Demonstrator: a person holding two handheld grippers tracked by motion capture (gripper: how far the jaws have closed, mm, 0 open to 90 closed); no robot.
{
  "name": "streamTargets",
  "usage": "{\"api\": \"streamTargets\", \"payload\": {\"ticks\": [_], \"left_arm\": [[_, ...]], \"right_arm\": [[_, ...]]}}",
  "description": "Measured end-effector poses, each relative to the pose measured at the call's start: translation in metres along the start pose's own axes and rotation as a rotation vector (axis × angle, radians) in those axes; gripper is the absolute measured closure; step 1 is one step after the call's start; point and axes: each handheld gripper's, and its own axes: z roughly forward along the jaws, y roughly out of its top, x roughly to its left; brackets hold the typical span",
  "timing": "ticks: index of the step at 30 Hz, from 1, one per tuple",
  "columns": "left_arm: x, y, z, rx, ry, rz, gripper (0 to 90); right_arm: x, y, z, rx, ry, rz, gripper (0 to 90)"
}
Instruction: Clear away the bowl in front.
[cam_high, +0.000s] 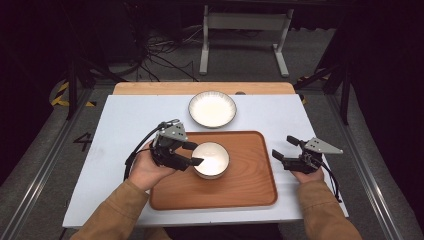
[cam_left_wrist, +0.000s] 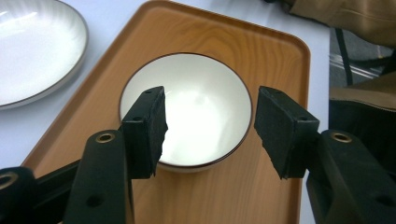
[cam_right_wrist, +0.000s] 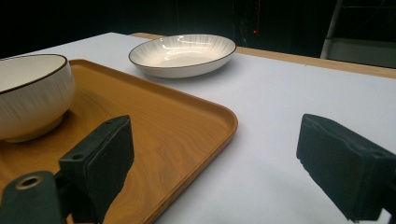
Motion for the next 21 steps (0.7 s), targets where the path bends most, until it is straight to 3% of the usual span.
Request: {"api": "streamTargets", "payload": {"ticks": [17,21], "left_arm": [[0.012,-0.036,-0.03,-0.183,0.103,-0.105,38.8],[0.014,-0.046,-0.036,-0.215,0.129,-0.114,38.0]], "right_arm": [[0.0,0.0,0.0,0.0,0.004,0.004,11.1],[0.0,0.0,0.0,0.0,0.004,0.005,11.1]]}}
